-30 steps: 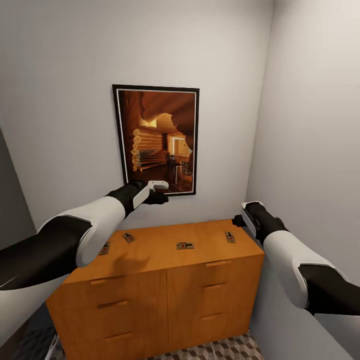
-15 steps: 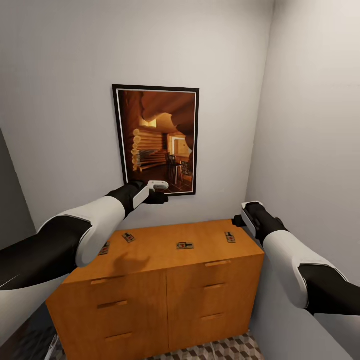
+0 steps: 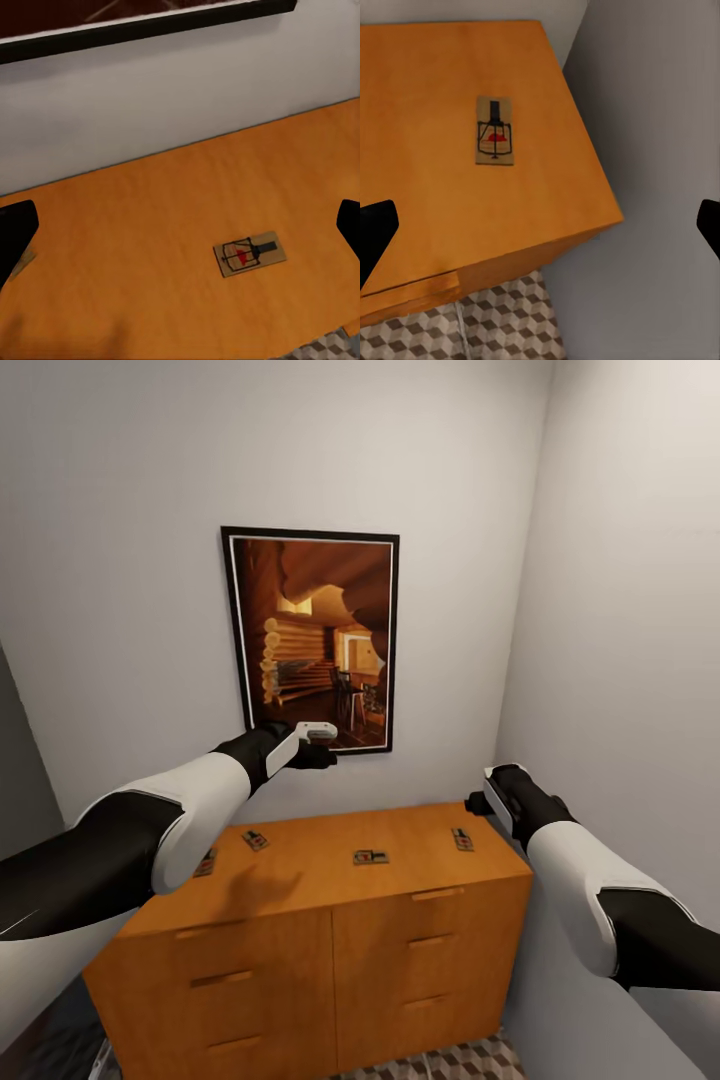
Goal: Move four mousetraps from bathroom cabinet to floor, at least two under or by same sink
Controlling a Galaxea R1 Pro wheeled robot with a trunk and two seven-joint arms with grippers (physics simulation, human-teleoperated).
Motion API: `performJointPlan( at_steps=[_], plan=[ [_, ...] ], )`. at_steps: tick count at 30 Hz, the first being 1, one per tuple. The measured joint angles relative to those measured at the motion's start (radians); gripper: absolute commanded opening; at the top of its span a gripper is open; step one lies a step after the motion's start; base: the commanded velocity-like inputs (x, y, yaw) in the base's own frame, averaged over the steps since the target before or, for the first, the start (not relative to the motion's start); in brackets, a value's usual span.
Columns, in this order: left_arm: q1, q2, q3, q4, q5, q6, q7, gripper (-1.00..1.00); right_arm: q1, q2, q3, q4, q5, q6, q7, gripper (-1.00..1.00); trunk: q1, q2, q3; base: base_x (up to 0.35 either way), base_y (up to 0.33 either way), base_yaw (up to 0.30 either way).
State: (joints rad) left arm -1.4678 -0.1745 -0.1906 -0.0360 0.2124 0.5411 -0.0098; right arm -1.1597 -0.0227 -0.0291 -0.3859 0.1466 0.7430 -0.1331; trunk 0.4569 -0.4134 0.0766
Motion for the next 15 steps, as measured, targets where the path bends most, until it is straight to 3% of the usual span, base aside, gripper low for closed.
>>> performJointPlan(
  at_steps=[9,15],
  plan=[
    [0.0,0.0,0.0,-0.001,-0.002,0.001,-0.001,1.0,0.0,-0.002,-0.001,0.001,0.0,0.008,-0.001,1.0,0.0,0.0,0.0,0.28,0.0,0.0],
    [0.0,0.0,0.0,-0.002,-0.002,0.0,-0.001,1.0,0.0,-0.002,-0.003,0.001,0.0,0.009,-0.001,1.0,0.0,0.0,0.0,0.129,0.0,0.0]
  ],
)
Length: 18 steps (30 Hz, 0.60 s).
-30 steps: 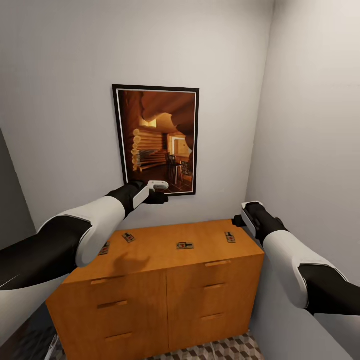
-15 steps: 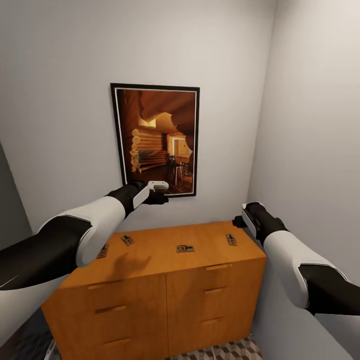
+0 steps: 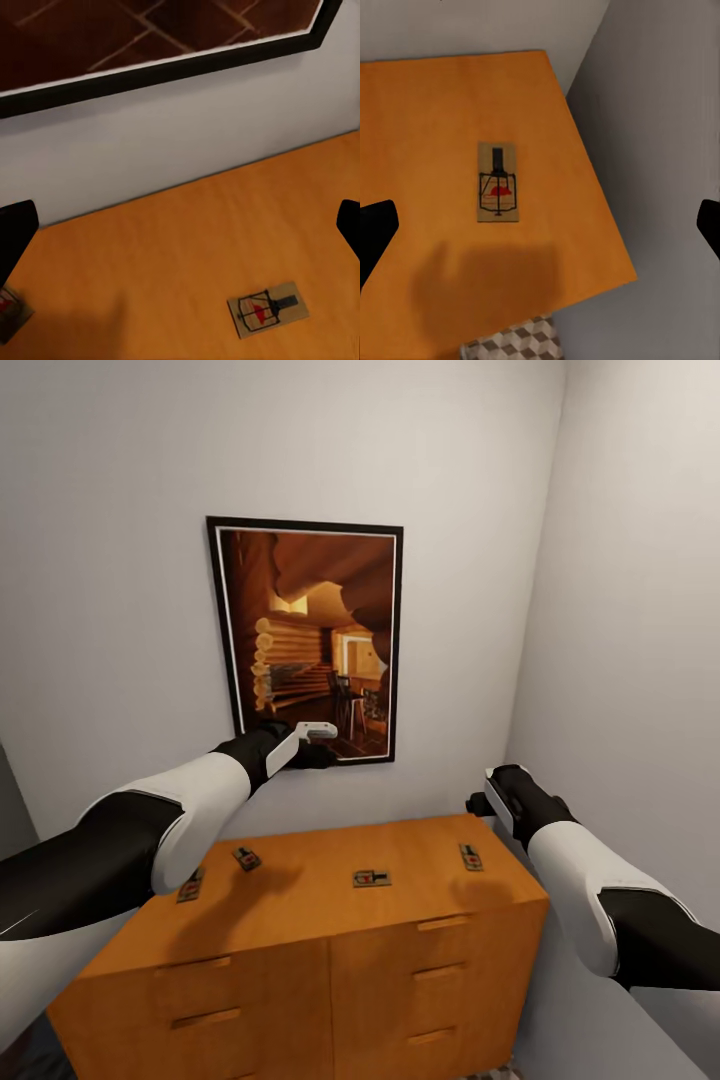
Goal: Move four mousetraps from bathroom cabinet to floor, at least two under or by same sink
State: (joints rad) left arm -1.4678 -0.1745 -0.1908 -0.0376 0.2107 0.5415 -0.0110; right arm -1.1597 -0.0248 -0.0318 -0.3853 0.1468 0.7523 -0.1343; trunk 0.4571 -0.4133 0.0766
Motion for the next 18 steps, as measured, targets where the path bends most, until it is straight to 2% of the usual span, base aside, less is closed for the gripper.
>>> performJointPlan(
  at_steps=[18],
  plan=[
    [0.0,0.0,0.0,-0.001,0.001,0.002,0.0,1.0,0.0,-0.002,0.0,0.0,0.003,-0.001,0.007,1.0,0.0,0.0,0.0,0.019,0.0,0.0]
  ],
)
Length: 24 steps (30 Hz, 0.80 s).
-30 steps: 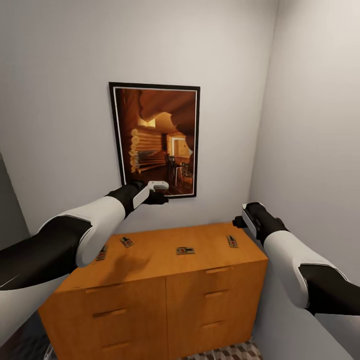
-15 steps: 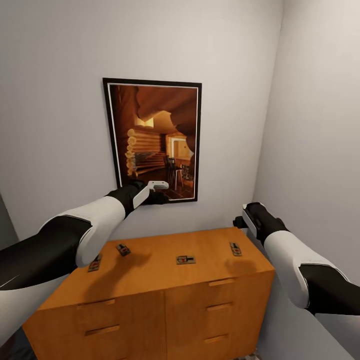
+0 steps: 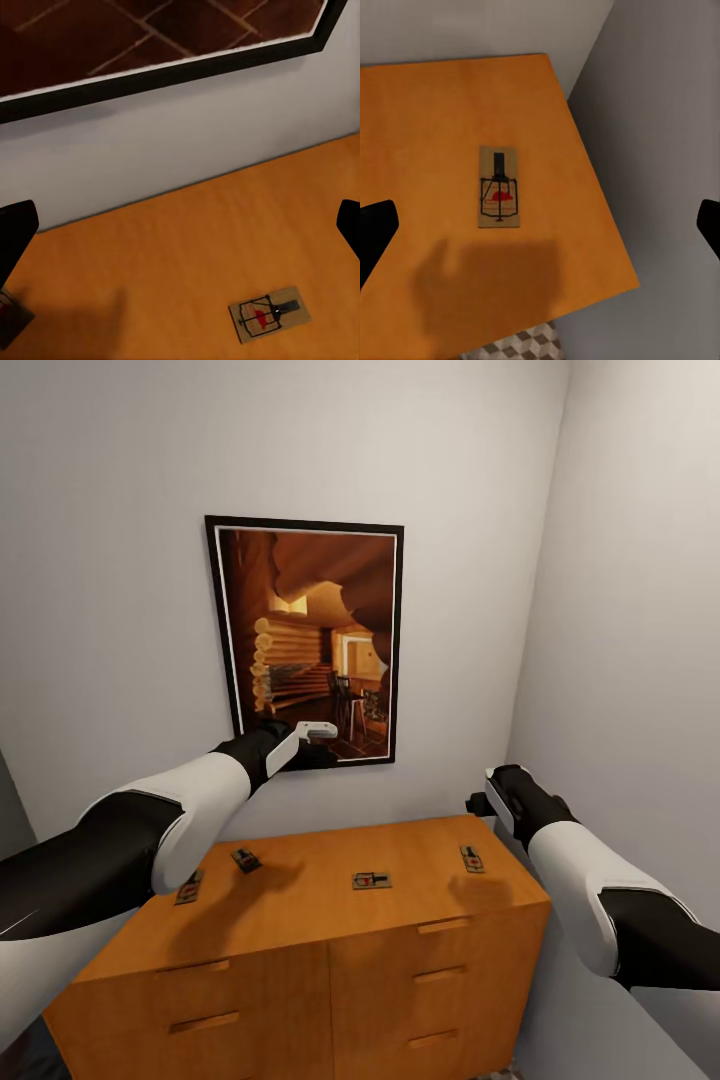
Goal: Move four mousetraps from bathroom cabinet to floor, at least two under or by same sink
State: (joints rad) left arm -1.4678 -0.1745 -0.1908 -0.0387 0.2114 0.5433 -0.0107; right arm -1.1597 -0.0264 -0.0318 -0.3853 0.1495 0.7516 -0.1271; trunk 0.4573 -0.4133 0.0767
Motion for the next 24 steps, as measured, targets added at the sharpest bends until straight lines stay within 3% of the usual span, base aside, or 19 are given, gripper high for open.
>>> performJointPlan(
  at_steps=[18,24],
  plan=[
    [0.0,0.0,0.0,0.004,0.001,0.008,0.0,1.0,0.0,0.0,0.003,0.01,-0.003,0.003,-0.007,1.0,0.0,0.0,0.0,0.0,0.0,0.0],
    [0.001,0.0,0.0,0.004,0.001,0.009,0.0,1.0,0.0,-0.005,-0.001,0.037,-0.002,0.055,-0.006,1.0,0.0,0.0,0.0,0.0,0.0,0.0]
  ],
)
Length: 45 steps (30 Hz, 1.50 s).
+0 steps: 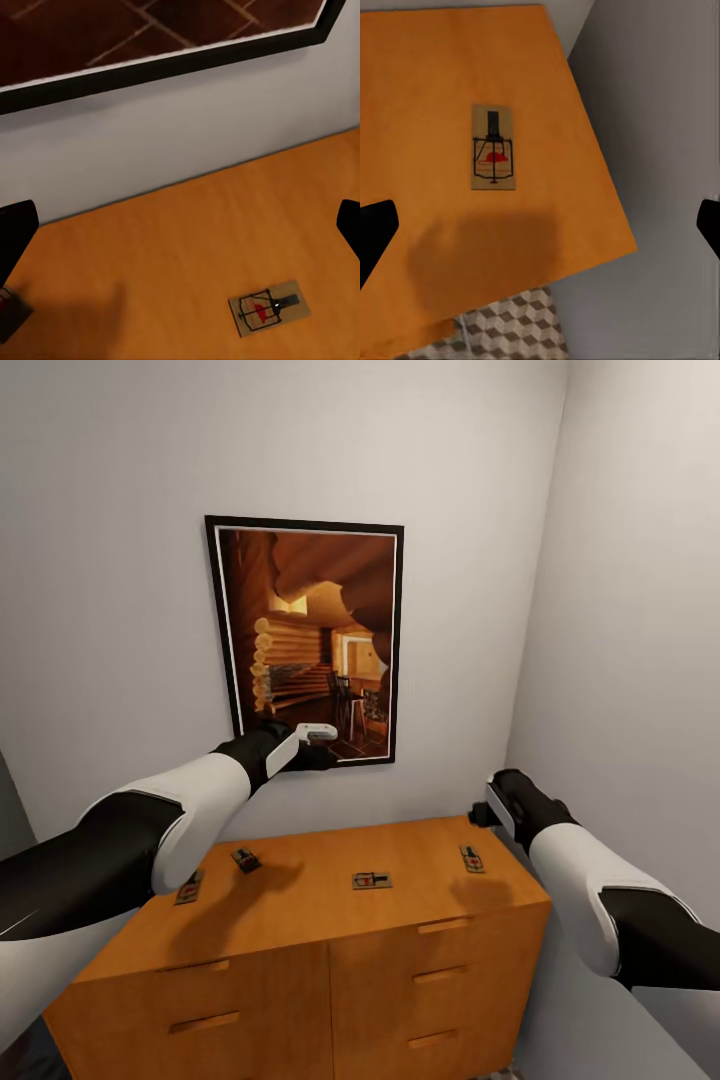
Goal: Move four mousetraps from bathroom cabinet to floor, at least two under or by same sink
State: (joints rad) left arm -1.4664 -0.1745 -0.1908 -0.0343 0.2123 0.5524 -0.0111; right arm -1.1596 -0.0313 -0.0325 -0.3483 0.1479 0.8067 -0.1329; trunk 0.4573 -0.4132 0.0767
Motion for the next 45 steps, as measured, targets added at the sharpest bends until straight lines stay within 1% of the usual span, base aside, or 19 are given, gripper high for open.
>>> performJointPlan(
  at_steps=[1,8,14,33,45],
  plan=[
    [0.0,0.0,0.0,0.0,0.0,0.0,0.0,1.0,0.0,0.0,0.0,0.0,0.0,0.0,0.0,1.0,0.0,0.0,0.0,0.0,0.0,0.0],
    [0.01,0.0,0.0,-0.001,-0.001,0.0,0.0,1.0,0.0,-0.011,-0.002,-0.017,0.005,0.09,0.003,1.0,0.0,0.0,0.0,0.0,0.0,0.0],
    [0.016,0.0,0.0,-0.001,-0.002,0.0,0.001,1.0,0.0,-0.013,-0.003,-0.042,0.002,0.115,0.004,1.0,0.0,0.0,0.0,0.0,0.0,0.0],
    [0.023,0.0,0.0,0.003,0.0,0.0,0.001,1.0,0.0,-0.008,-0.002,-0.055,0.0,0.119,0.005,1.0,0.0,0.0,0.0,0.08,0.0,0.0],
    [0.08,0.0,0.0,0.003,-0.004,-0.017,0.001,1.0,0.0,-0.006,-0.002,-0.055,-0.001,0.111,0.005,1.0,0.0,0.0,0.0,0.011,0.0,0.0]
  ],
)
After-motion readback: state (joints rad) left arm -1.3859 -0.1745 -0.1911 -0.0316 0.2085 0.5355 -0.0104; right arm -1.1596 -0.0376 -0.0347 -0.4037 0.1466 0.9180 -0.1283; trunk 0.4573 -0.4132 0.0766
